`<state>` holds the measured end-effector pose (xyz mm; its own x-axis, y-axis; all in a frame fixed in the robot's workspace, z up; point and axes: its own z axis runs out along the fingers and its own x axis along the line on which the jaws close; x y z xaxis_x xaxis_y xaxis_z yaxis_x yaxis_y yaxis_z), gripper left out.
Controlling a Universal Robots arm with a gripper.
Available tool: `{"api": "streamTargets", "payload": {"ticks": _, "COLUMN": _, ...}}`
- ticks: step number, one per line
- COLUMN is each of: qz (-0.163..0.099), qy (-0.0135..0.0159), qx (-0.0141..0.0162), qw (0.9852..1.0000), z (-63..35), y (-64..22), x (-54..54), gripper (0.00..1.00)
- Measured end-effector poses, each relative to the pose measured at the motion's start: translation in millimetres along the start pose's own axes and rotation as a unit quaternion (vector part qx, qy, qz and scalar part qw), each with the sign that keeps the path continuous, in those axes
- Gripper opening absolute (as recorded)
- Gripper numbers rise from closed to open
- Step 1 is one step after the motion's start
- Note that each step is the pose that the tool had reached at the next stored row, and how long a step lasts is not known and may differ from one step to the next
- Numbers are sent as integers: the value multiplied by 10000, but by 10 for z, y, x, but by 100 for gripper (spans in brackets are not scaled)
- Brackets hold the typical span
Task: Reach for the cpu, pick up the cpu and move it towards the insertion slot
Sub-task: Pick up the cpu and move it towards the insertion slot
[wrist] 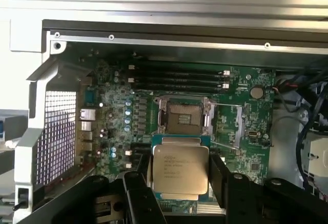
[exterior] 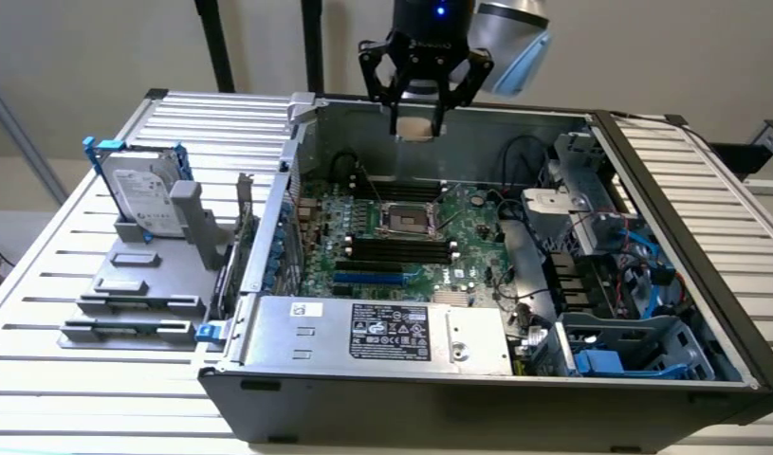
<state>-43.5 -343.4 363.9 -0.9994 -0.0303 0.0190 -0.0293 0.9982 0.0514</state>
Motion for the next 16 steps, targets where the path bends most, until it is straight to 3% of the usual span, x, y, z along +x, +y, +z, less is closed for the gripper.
{"api": "streamTargets", "payload": {"ticks": 9, "qz": 13, "qy": -1, "qx": -20, "qw": 10000, "z": 146, "y": 46, "x": -76, "gripper": 55}}
{"api": "streamTargets", "payload": {"ticks": 16, "qz": 14, "qy": -2, "qx": -23, "qw": 10000, "z": 155, "y": 60, "x": -77, "gripper": 55}}
